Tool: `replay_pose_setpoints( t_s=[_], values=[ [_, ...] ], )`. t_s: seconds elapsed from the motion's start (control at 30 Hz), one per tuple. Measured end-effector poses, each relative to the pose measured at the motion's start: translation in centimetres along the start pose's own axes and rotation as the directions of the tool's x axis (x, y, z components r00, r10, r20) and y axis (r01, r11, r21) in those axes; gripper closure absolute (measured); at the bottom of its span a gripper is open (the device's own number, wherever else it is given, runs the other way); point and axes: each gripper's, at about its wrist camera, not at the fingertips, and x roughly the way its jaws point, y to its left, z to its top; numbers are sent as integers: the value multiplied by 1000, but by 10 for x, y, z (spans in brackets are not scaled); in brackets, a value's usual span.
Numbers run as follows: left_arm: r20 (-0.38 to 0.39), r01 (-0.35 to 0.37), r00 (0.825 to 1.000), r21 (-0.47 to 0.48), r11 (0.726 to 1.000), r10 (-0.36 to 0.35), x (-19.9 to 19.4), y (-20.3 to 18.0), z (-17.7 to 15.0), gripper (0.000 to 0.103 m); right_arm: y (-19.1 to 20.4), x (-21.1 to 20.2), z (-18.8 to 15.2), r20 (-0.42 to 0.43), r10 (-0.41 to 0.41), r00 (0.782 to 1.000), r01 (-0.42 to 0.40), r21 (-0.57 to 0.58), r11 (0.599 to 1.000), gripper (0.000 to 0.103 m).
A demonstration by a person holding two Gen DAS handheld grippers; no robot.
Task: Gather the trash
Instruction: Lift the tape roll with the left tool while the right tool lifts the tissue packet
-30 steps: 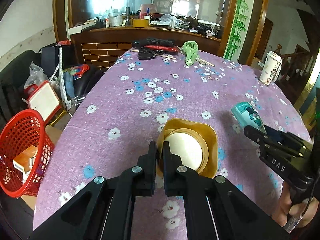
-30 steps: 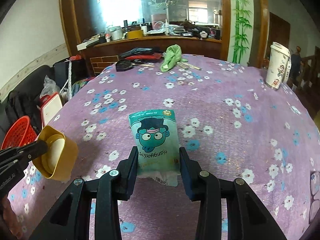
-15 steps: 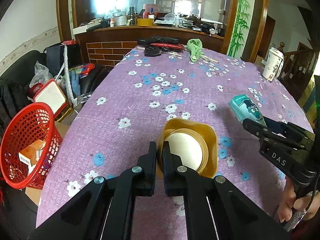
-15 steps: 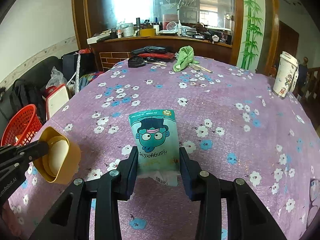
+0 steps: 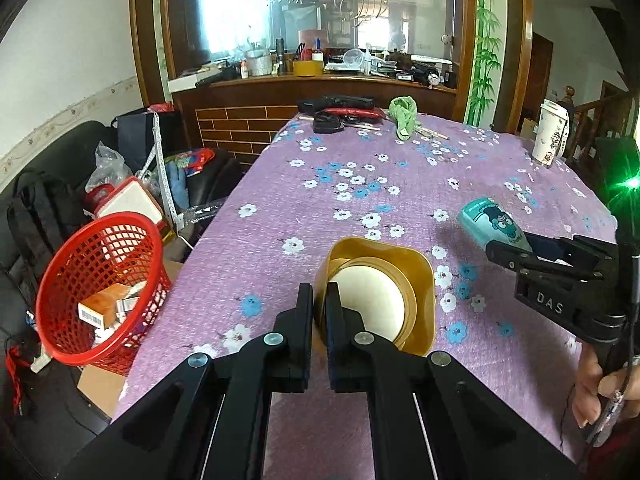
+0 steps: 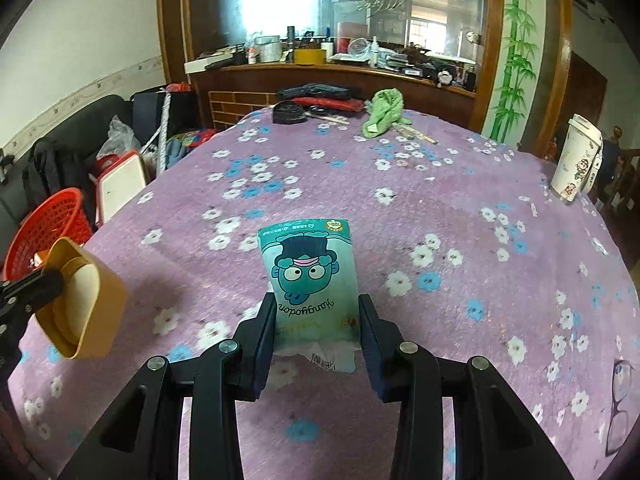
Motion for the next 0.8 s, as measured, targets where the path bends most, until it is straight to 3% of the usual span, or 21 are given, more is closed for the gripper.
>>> replay_pose_setpoints(
  t_s=[0.4,0.8],
  values=[
    [19,12,1000,9,1000,-12,-14,8,-18,98,33,-38,-24,10,42,999,-42,-9,999,61],
    [41,12,999,-28,1000,-10,-31,32,-26,98,67,-57,-25,22,49,999,-48,-55,997,61]
  ],
)
